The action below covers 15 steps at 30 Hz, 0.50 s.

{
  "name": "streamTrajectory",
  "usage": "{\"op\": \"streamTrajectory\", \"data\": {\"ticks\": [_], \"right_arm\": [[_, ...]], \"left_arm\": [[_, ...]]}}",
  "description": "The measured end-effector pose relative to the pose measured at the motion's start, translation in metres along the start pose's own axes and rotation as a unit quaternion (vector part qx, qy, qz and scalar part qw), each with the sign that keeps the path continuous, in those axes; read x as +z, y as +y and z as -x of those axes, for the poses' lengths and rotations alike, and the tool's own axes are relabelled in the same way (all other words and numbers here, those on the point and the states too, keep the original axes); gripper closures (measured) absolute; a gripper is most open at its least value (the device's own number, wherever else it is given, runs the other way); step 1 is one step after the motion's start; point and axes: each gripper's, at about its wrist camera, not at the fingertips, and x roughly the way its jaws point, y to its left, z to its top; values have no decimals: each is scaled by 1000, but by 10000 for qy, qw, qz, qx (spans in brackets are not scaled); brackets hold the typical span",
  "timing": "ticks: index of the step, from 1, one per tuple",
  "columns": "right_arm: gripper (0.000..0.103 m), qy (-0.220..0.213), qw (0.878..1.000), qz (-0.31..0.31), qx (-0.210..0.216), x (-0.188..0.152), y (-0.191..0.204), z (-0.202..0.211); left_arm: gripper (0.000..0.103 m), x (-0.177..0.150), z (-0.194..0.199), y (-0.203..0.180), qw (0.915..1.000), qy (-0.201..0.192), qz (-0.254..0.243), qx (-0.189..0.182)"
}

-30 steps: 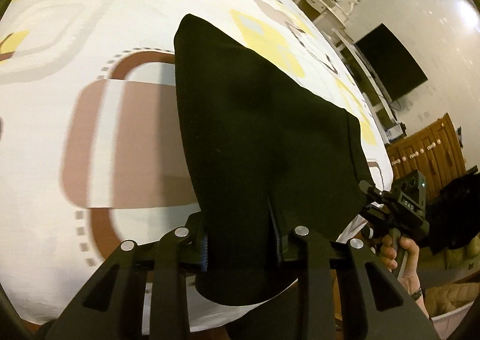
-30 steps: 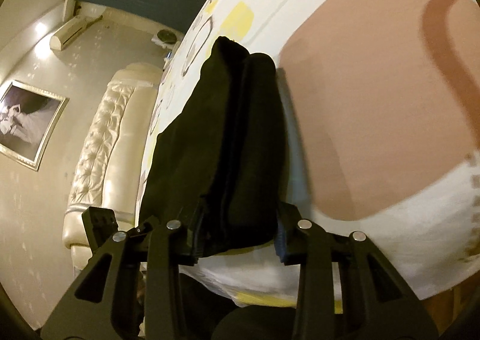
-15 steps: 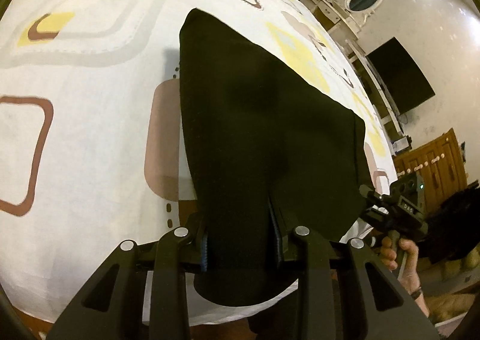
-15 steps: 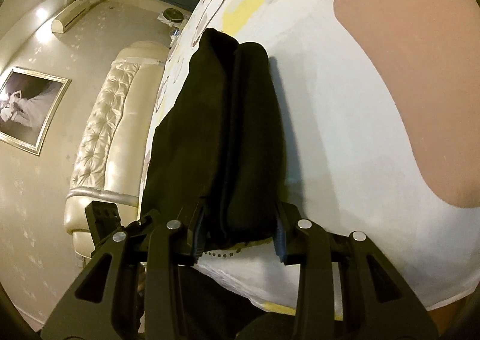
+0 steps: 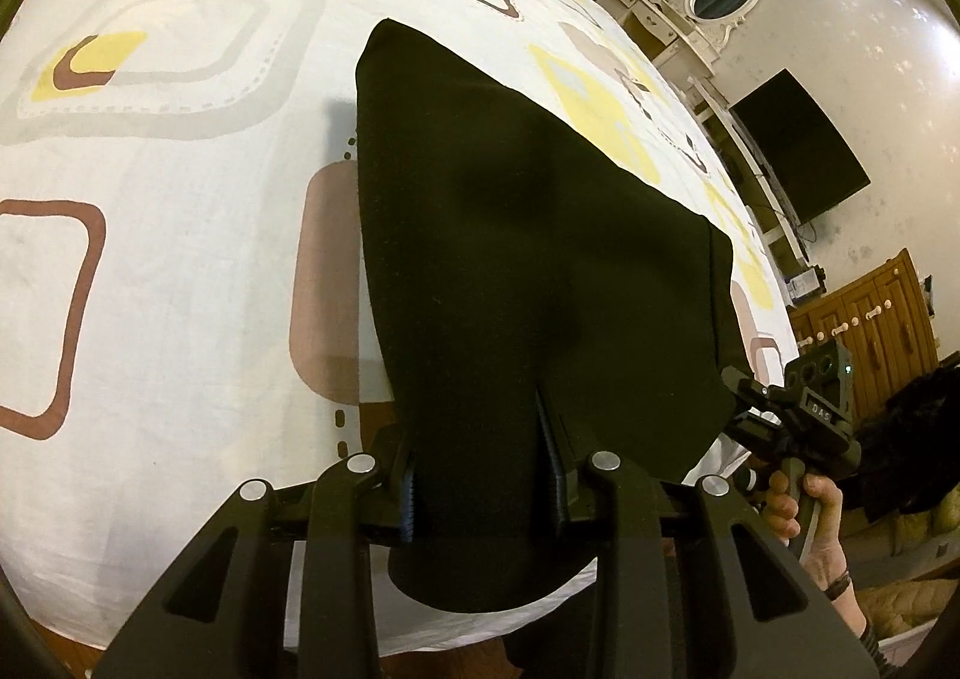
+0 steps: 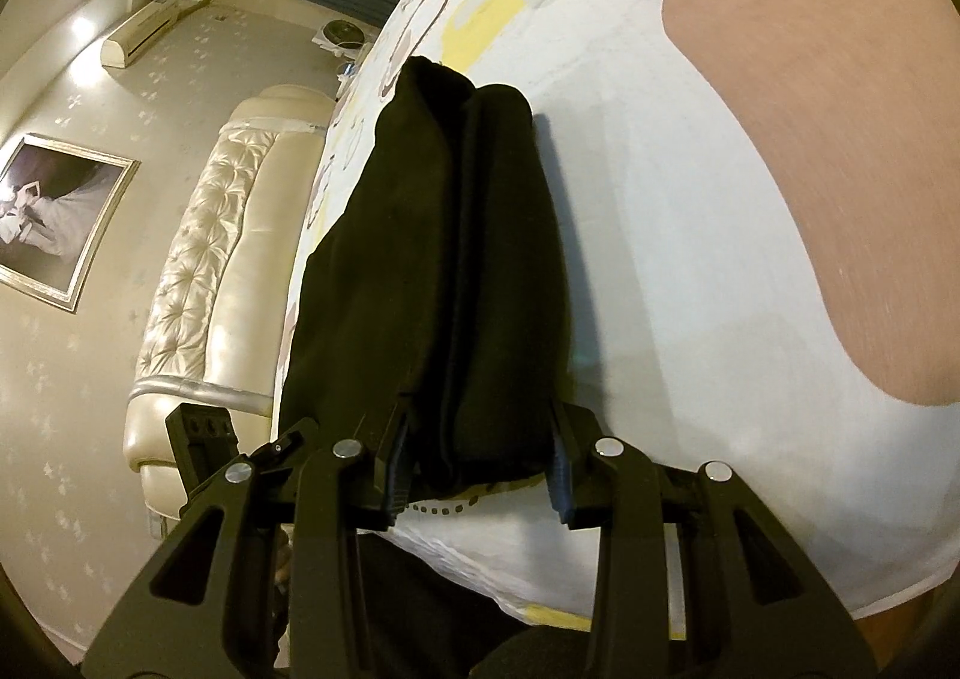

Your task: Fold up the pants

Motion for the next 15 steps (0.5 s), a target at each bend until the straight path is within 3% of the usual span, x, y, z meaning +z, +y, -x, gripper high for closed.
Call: {"op": "streamTrajectory", "data": {"ticks": [12, 15], "right_arm": [[68, 18, 10000, -12, -11, 0, -2, 0], [64, 66, 9999, 83, -67, 1, -3, 0]], "left_arm": [[71, 0, 0, 4, 10000, -6, -66, -2], [65, 0, 0, 6, 9999, -14, -144, -83]]}}
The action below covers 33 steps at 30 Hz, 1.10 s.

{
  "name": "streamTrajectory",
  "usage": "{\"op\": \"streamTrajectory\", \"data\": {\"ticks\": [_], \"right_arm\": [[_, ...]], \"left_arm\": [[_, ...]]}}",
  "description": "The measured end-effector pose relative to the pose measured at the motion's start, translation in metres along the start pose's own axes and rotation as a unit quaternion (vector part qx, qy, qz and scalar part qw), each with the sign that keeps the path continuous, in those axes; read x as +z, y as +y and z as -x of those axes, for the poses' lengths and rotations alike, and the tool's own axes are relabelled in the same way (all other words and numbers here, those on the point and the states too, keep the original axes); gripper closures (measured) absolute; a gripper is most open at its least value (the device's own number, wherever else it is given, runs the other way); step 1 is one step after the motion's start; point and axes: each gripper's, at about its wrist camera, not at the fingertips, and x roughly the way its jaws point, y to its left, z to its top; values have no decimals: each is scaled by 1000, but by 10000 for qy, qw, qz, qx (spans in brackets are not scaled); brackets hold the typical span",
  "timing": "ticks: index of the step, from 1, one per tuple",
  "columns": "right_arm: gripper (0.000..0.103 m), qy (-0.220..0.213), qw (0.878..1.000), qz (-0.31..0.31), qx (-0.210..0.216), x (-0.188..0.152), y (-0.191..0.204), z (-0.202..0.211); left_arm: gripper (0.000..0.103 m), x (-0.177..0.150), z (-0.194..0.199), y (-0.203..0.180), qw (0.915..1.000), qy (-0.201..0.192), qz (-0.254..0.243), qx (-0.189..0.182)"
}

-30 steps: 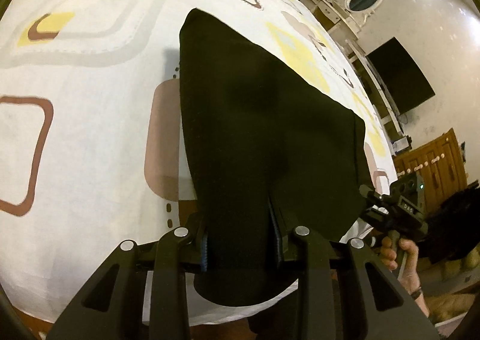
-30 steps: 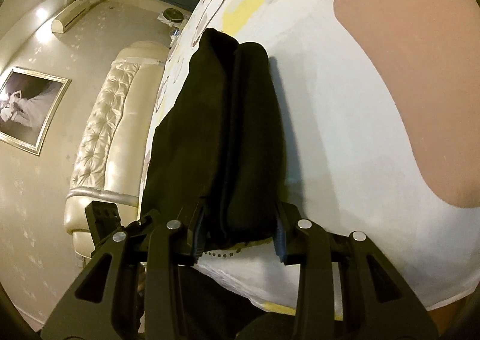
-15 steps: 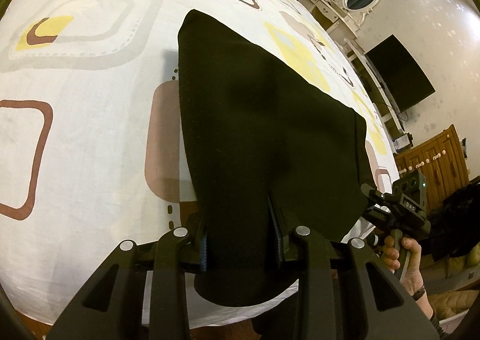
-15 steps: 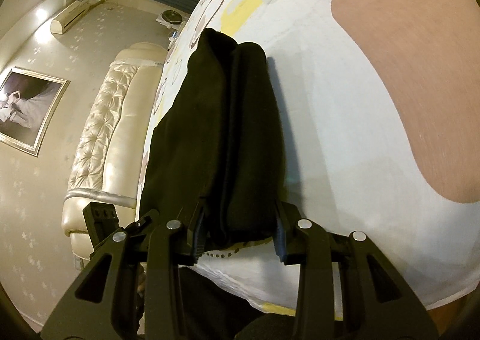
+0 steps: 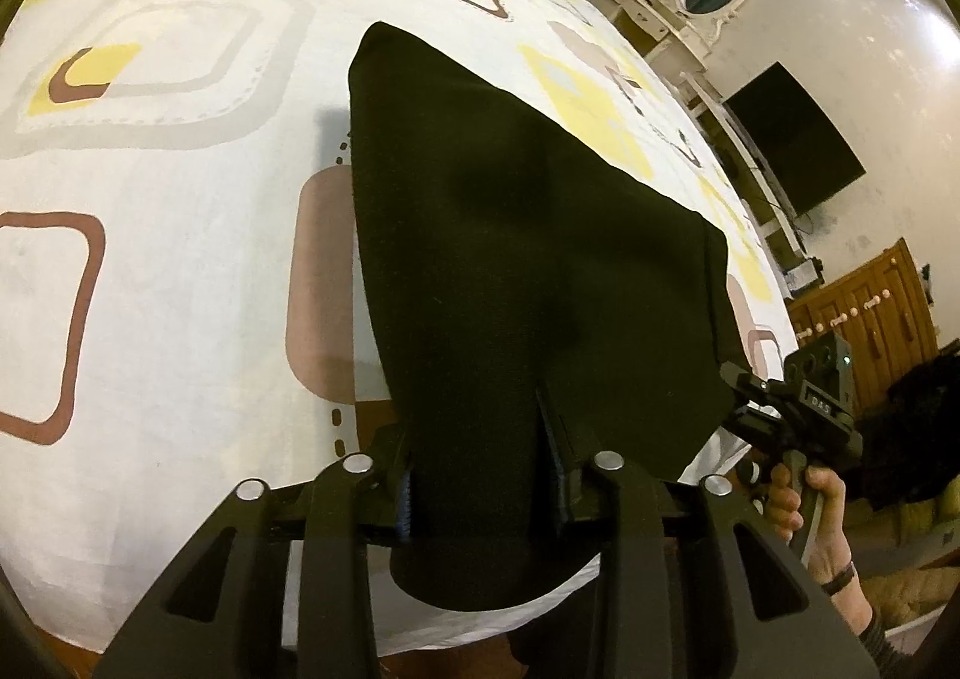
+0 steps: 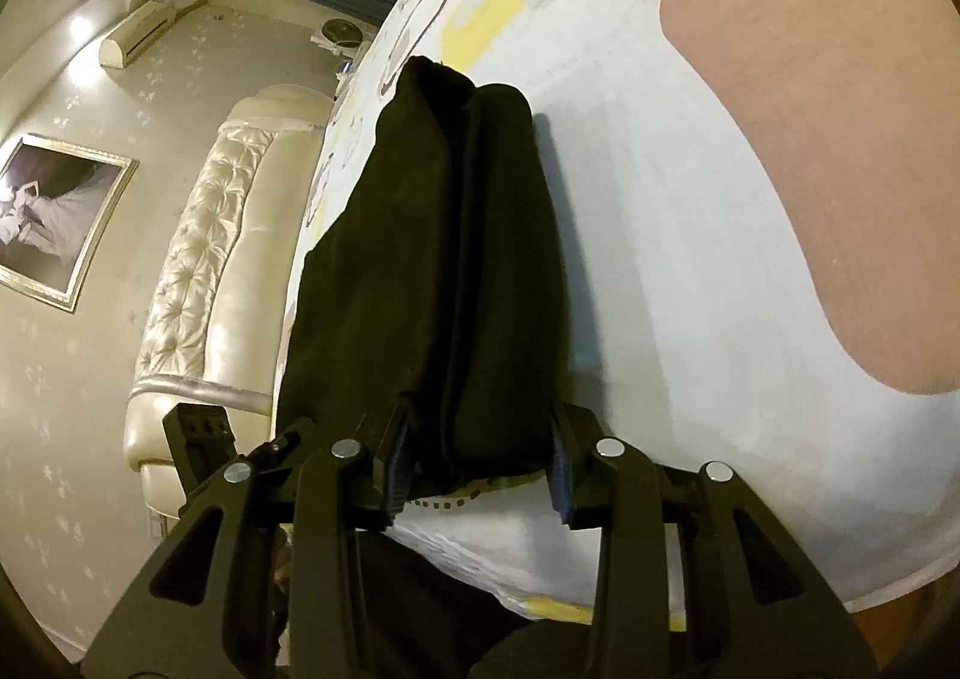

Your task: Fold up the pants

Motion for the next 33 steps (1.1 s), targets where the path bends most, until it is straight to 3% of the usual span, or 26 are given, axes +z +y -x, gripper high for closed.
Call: {"op": "streamTrajectory", "data": {"ticks": [3, 6, 10, 12, 19, 22, 29, 32, 33], "right_arm": [[54, 121, 9999, 12, 120, 3, 0, 4], [38, 112, 9997, 75, 187, 9, 1, 12], [29, -168, 9996, 67, 197, 33, -3, 25], [29, -215, 9994, -28, 271, 47, -7, 23], [28, -182, 9992, -124, 344, 108, -10, -18], [28, -46, 9984, -157, 547, 122, -10, -31], [28, 361, 9980, 102, 516, 134, -5, -49], [38, 452, 9981, 239, 335, 132, 0, -54], [44, 476, 9980, 265, 307, 131, 1, -56]], "left_arm": [[55, -3, 5, 1, 9999, -50, -134, -65], [29, -6, 17, 4, 9991, -114, -370, -156], [26, -6, 37, 16, 9973, -311, -492, -450], [25, 3, 37, 23, 9973, -357, -510, -396], [25, 59, -5, 41, 9985, -233, -200, -450], [25, 82, -24, 47, 9987, -188, -89, -460], [25, 105, -49, 50, 9981, 18, -162, -587], [25, 107, -52, 49, 9983, 85, -239, -534], [30, 108, -52, 48, 9985, 95, -286, -462]]}}
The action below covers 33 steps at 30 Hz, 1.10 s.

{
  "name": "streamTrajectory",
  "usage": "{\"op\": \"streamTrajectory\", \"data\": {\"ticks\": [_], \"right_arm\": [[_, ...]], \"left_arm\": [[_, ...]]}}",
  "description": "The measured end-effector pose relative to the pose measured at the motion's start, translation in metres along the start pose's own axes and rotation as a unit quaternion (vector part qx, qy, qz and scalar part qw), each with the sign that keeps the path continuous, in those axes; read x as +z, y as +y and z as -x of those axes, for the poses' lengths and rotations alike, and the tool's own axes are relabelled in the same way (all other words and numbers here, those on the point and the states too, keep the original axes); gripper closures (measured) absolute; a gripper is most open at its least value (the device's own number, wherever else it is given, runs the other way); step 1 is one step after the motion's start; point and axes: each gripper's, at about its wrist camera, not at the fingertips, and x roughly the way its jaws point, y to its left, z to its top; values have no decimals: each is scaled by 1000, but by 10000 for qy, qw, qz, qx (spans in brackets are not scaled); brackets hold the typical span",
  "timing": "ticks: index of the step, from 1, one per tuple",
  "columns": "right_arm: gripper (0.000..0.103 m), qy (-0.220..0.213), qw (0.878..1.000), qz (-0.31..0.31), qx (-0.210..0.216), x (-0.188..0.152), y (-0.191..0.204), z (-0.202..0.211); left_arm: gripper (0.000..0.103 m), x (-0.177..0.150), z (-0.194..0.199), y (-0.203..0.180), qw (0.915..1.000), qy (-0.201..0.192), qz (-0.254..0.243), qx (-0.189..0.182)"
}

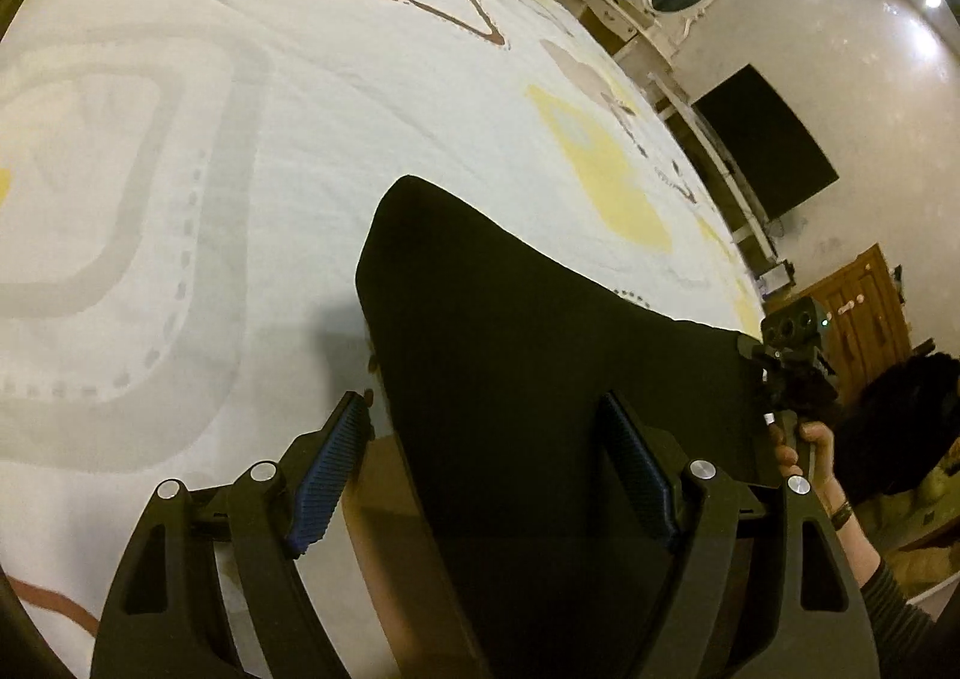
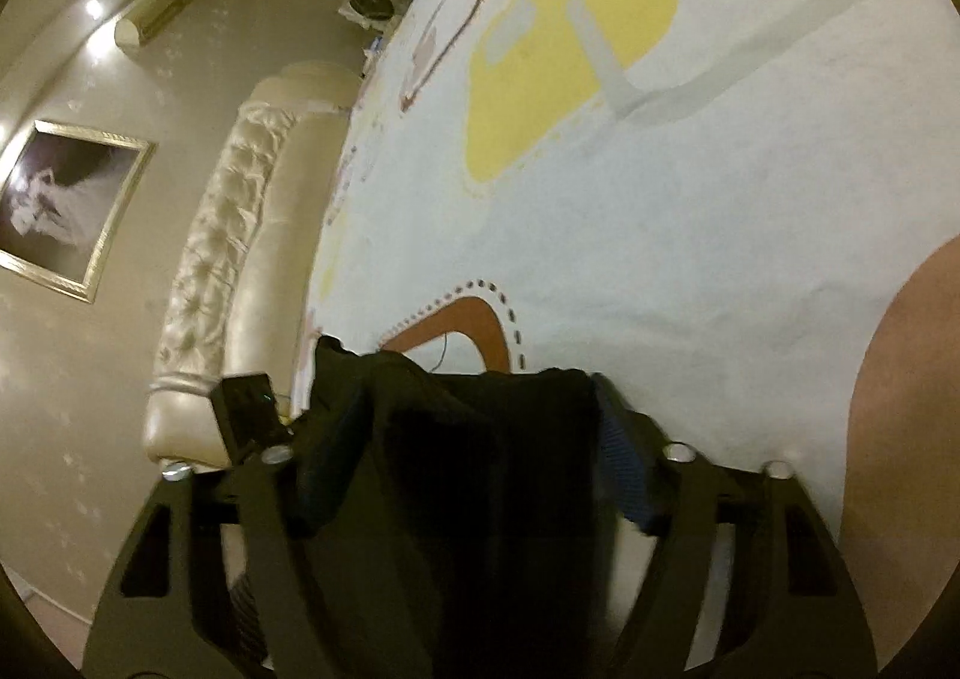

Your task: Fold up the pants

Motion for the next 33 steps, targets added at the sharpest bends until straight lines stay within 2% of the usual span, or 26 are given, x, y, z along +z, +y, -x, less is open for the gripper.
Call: {"op": "streamTrajectory", "data": {"ticks": [2, 3, 6, 15, 21, 33], "right_arm": [[54, 46, 10000, 6, -47, -1, -2, -2], [59, 42, 10000, -3, -33, -1, -3, -2], [63, -35, 10000, 16, -57, -5, -4, 0], [68, -391, 9990, 173, -159, -14, 10, 5], [71, -496, 9979, 375, -198, -6, 26, 7], [71, -741, 9967, 326, -39, 62, 49, -36]], "left_arm": [[44, 3, -4, -4, 9999, 23, -116, 124], [56, 3, -5, -6, 9999, 62, -147, 62], [65, 1, -5, -13, 9993, 18, -288, 230], [76, 0, 0, -32, 9950, -102, -604, 794], [81, 12, 9, -38, 9933, -234, -650, 929], [81, 85, 5, -19, 9841, -504, -707, 1551]]}}
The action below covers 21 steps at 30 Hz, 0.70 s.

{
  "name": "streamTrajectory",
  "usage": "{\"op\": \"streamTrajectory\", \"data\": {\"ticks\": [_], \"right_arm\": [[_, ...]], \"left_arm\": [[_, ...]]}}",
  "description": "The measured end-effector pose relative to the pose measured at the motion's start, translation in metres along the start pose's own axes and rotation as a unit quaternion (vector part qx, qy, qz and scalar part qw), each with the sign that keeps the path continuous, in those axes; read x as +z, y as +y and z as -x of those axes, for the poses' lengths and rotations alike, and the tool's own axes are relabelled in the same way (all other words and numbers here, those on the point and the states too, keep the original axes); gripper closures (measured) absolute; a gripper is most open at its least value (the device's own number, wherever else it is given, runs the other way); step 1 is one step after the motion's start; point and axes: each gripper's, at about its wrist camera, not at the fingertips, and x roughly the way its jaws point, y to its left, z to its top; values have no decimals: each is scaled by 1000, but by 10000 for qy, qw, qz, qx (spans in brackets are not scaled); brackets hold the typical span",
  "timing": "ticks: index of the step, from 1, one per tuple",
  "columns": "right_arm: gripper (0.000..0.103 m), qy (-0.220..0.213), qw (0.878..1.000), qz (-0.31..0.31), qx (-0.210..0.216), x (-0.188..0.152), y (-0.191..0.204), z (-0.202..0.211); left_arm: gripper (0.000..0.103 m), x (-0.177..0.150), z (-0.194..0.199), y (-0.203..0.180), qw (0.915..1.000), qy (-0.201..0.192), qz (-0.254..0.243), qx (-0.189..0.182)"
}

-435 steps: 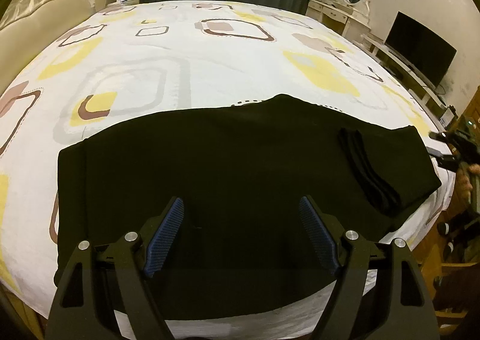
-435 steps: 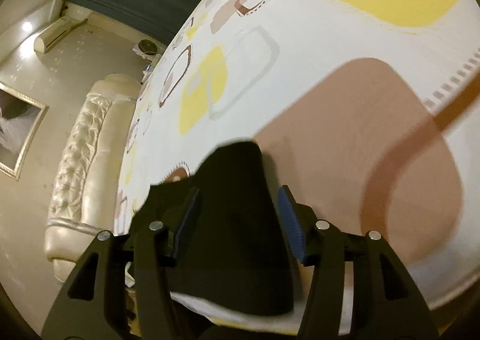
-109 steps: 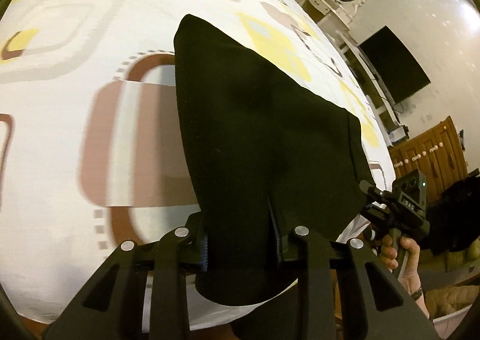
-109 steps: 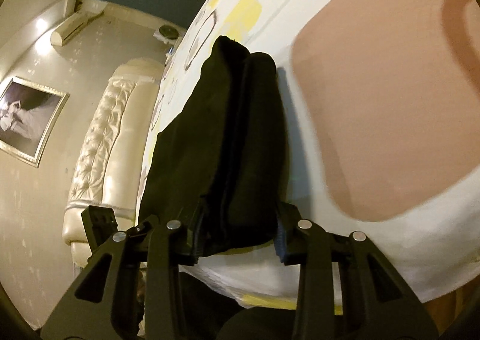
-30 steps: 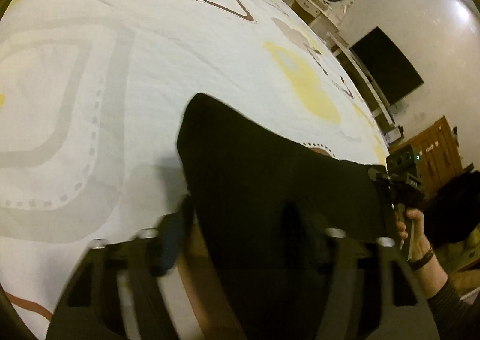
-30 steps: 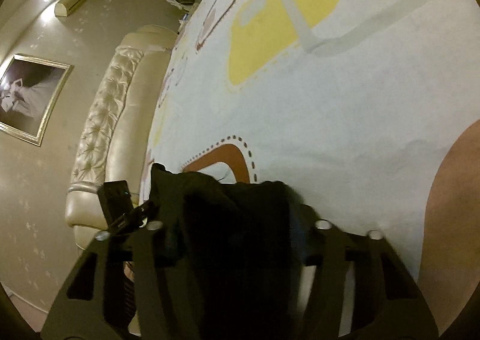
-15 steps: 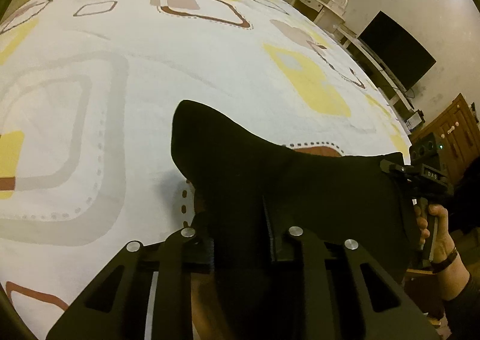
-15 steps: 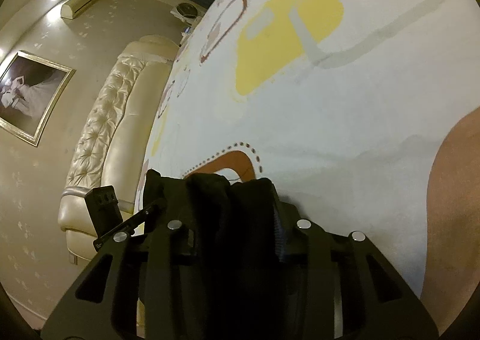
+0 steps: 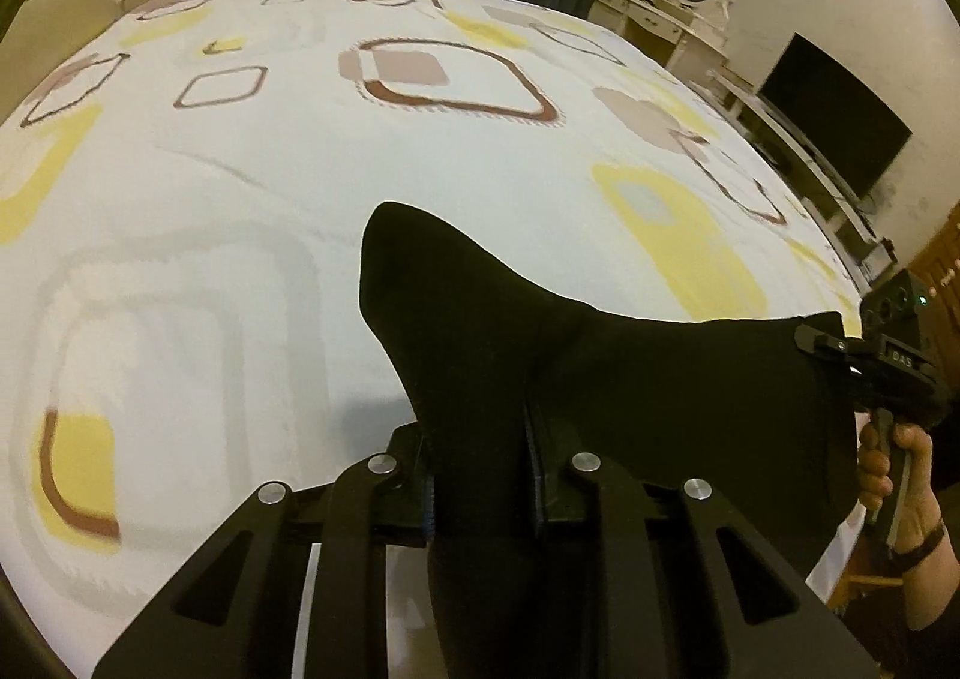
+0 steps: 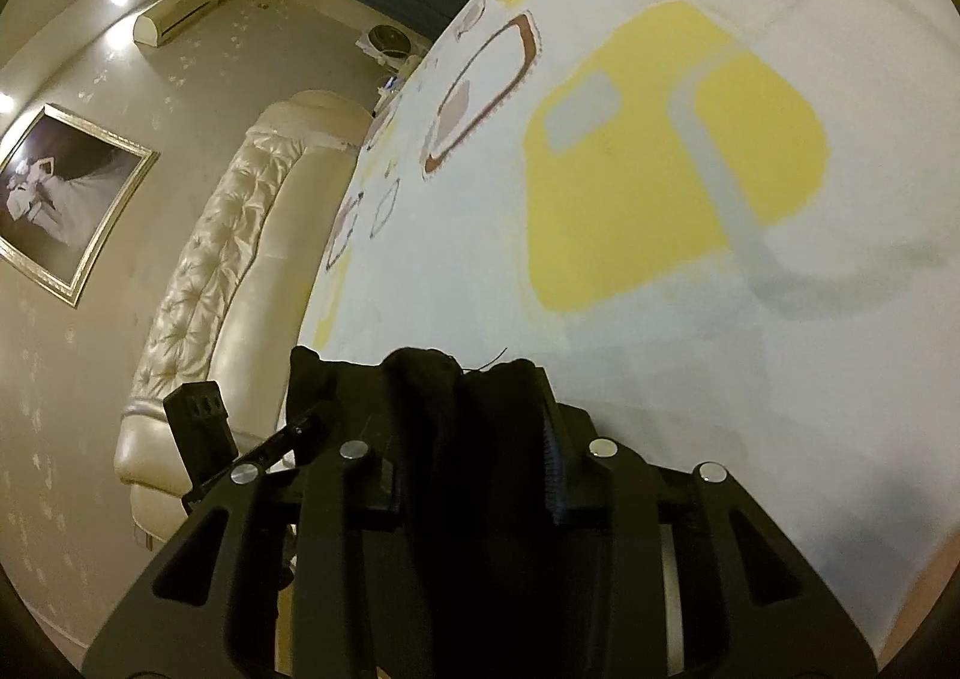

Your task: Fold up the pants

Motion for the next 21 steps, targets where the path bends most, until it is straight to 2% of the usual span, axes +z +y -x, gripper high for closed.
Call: {"op": "streamTrajectory", "data": {"ticks": [3, 7, 11, 21], "right_arm": [[71, 2, 10000, -63, -17, 12, 0, -13], [71, 132, 9994, -256, -180, 22, -16, -31], [71, 185, 9987, -460, -133, 22, -32, -39], [71, 194, 9984, -518, -77, 21, -38, -43]], "left_arm": [[81, 15, -12, 10, 9999, 23, 43, 125], [80, 17, -31, 16, 9993, 226, -43, 284], [80, 13, -39, 21, 9994, 247, 20, 231], [78, 8, -39, 26, 9997, 146, 122, 122]]}}
